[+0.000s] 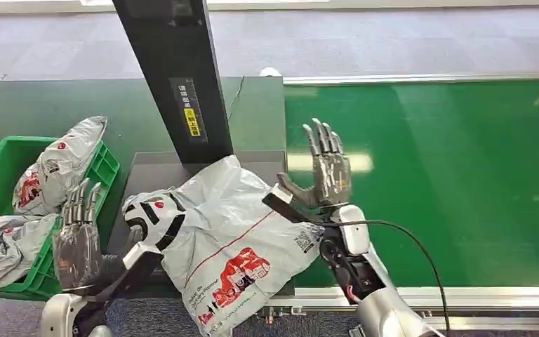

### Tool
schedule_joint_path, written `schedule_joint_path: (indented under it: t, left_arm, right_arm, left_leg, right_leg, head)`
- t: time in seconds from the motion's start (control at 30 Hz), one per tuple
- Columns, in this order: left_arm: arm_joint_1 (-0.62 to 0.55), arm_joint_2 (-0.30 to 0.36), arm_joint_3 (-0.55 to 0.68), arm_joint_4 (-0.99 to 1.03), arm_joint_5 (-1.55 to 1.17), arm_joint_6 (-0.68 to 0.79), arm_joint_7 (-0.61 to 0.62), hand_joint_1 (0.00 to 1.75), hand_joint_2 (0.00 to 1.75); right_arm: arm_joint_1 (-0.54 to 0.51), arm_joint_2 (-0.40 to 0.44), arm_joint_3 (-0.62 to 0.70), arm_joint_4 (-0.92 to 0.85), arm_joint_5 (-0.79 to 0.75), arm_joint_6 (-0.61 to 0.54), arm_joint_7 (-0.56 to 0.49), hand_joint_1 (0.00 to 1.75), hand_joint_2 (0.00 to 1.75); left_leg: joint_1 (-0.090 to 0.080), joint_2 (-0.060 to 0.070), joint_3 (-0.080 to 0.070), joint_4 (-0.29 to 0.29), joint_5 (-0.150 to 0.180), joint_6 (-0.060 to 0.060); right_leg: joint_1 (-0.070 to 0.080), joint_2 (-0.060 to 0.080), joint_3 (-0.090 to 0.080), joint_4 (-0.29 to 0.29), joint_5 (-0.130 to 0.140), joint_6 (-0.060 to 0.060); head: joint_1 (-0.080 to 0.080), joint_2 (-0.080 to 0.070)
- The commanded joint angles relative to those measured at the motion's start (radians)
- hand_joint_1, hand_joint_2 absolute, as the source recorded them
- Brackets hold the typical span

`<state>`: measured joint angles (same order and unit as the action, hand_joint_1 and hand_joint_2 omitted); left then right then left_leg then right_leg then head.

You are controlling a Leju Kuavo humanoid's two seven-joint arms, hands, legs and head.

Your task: Moved the parcel from conveyor to table for the left to box.

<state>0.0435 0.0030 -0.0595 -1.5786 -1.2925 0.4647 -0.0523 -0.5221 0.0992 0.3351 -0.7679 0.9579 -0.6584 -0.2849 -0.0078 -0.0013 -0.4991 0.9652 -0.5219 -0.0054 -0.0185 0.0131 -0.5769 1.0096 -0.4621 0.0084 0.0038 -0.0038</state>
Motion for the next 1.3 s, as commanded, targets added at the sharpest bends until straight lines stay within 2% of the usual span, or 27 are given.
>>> schedule_joint_path:
  t: [0.03, 0.23, 0.47, 0.87, 1.1, 1.2, 1.3]
  left_arm:
    - [-0.168, -0.003, -0.191, 0.29, -0.029, -0.088, -0.055, 0.0, 0.0]
    - [-0.297, -0.013, -0.301, 0.489, -0.023, -0.042, -0.087, 0.0, 0.0]
    - [-0.293, -0.007, -0.302, 0.486, -0.021, -0.039, -0.087, 0.0, 0.0]
    - [-0.299, -0.003, -0.315, 0.489, -0.012, -0.048, -0.094, 0.0, 0.0]
    - [-0.418, -0.011, -0.372, 0.706, 0.033, -0.071, -0.099, 0.0, 0.0]
    - [-0.458, -0.021, -0.382, 0.808, 0.058, -0.051, -0.111, 0.0, 0.0]
    - [-0.526, -0.044, -0.383, 0.921, 0.083, -0.063, -0.094, 0.0, 0.0]
  right_arm:
    - [0.079, -0.026, -0.19, -0.065, 0.042, -0.014, -0.027, 0.0, 0.0]
    - [0.125, -0.019, -0.192, -0.103, 0.055, 0.0, -0.014, 0.0, 0.0]
    - [0.123, -0.02, -0.194, -0.102, 0.055, 0.003, -0.015, 0.0, 0.0]
    - [0.126, -0.02, -0.199, -0.107, 0.051, 0.002, -0.017, 0.0, 0.0]
    - [0.15, -0.028, -0.21, -0.136, 0.044, 0.042, -0.028, 0.0, 0.0]
    - [0.147, -0.031, -0.213, -0.12, 0.042, 0.025, -0.026, 0.0, 0.0]
    - [0.149, -0.03, -0.22, -0.135, 0.044, 0.022, -0.027, 0.0, 0.0]
  left_leg:
    - [0.0, -0.006, 0.0, -0.001, 0.001, -0.001]
    - [0.001, -0.008, 0.0, -0.002, 0.002, -0.001]
    - [0.001, -0.001, 0.0, -0.001, 0.0, -0.001]
    - [0.002, -0.002, 0.0, -0.001, 0.001, -0.002]
    - [0.002, -0.005, 0.0, -0.001, 0.001, -0.001]
    - [0.001, -0.002, 0.0, -0.001, 0.001, -0.001]
    - [0.003, -0.003, 0.001, -0.003, 0.002, -0.002]
  right_leg:
    - [0.0, -0.007, 0.002, -0.002, -0.001, -0.001]
    - [0.001, -0.008, 0.002, -0.003, 0.0, -0.001]
    - [0.001, -0.002, 0.001, -0.001, 0.0, -0.001]
    - [0.003, -0.003, 0.001, -0.003, 0.001, -0.002]
    - [0.002, -0.006, 0.001, -0.002, 0.0, -0.001]
    - [0.001, -0.003, 0.001, -0.002, 0.001, -0.001]
    - [0.003, -0.005, 0.003, -0.005, 0.002, -0.002]
  head:
    - [0.0, 0.0]
    - [0.0, 0.0]
    - [0.0, 0.0]
    - [0.0, 0.0]
    - [0.0, 0.0]
    - [0.0, 0.0]
    - [0.0, 0.0]
